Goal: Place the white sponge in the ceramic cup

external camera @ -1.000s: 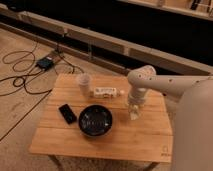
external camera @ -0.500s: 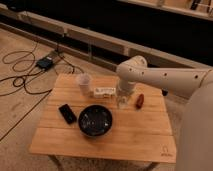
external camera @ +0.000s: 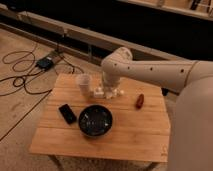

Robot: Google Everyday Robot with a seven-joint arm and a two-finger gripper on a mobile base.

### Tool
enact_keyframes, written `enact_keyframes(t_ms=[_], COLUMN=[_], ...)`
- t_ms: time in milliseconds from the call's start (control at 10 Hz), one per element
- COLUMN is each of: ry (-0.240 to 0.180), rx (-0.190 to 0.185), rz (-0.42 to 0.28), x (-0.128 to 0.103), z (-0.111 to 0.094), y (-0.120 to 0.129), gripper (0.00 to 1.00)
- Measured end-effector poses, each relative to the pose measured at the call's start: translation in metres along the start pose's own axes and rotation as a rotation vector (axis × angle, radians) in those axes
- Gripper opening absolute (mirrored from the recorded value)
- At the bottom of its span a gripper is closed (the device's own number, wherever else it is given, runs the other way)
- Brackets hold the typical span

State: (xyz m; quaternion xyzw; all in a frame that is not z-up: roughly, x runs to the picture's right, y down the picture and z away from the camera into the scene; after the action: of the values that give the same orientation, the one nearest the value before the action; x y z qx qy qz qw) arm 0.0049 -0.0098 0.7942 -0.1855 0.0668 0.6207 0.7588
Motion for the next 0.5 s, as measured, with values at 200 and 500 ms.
enact_keyframes(t_ms=[200, 500], ry=[-0.047, -0.087], rx=[0.0, -0.01], rz=[-0.046, -0.084], x=[-0.024, -0.048], z=[0.001, 0.011], y=[0.015, 0.03], gripper=[0.0, 0.0])
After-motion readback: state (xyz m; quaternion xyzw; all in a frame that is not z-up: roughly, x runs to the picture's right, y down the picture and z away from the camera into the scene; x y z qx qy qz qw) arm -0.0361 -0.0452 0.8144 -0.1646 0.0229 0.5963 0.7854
